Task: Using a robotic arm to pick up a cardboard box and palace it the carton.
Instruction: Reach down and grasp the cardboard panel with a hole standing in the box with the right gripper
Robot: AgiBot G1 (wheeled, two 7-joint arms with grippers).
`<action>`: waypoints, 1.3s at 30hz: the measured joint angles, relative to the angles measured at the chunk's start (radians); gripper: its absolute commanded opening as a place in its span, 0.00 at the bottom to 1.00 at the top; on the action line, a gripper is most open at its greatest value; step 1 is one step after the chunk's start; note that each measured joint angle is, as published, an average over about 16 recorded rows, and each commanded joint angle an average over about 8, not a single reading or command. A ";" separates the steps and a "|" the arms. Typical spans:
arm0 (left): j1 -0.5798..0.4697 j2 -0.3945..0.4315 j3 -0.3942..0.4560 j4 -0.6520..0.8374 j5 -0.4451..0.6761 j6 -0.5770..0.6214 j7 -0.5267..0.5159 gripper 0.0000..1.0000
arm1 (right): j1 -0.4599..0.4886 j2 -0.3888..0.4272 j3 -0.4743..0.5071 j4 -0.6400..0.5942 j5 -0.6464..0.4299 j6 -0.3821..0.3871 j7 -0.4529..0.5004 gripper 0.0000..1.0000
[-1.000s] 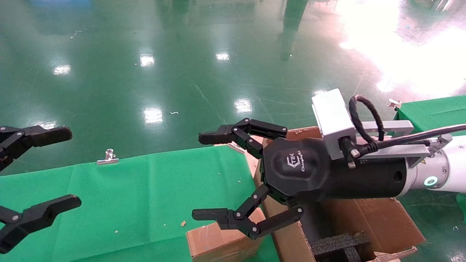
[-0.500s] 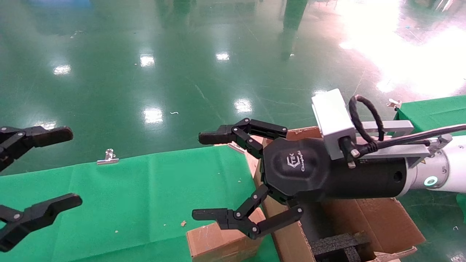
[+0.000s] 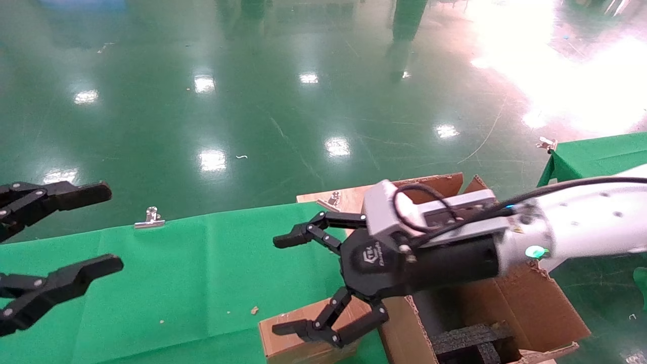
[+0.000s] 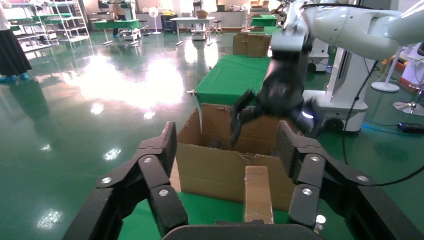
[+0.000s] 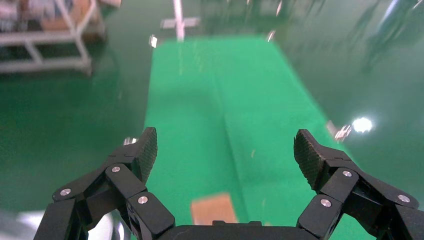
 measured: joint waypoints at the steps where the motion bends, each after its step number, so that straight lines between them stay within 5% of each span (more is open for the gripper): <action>1: 0.000 0.000 0.000 0.000 0.000 0.000 0.000 0.00 | 0.014 -0.008 -0.017 -0.012 -0.020 -0.005 -0.003 1.00; 26: 0.000 0.000 0.000 0.000 0.000 0.000 0.000 0.00 | 0.395 -0.257 -0.570 -0.332 -0.377 -0.026 -0.183 1.00; 33: 0.000 0.000 0.000 0.000 0.000 0.000 0.000 0.82 | 0.468 -0.315 -0.670 -0.388 -0.414 -0.024 -0.234 0.96; 35: 0.000 0.000 0.000 0.000 0.000 0.000 0.000 1.00 | 0.481 -0.326 -0.688 -0.398 -0.419 -0.024 -0.245 0.73; 39: 0.000 0.000 0.000 0.000 0.000 0.000 0.000 1.00 | 0.497 -0.339 -0.710 -0.409 -0.426 -0.024 -0.258 0.23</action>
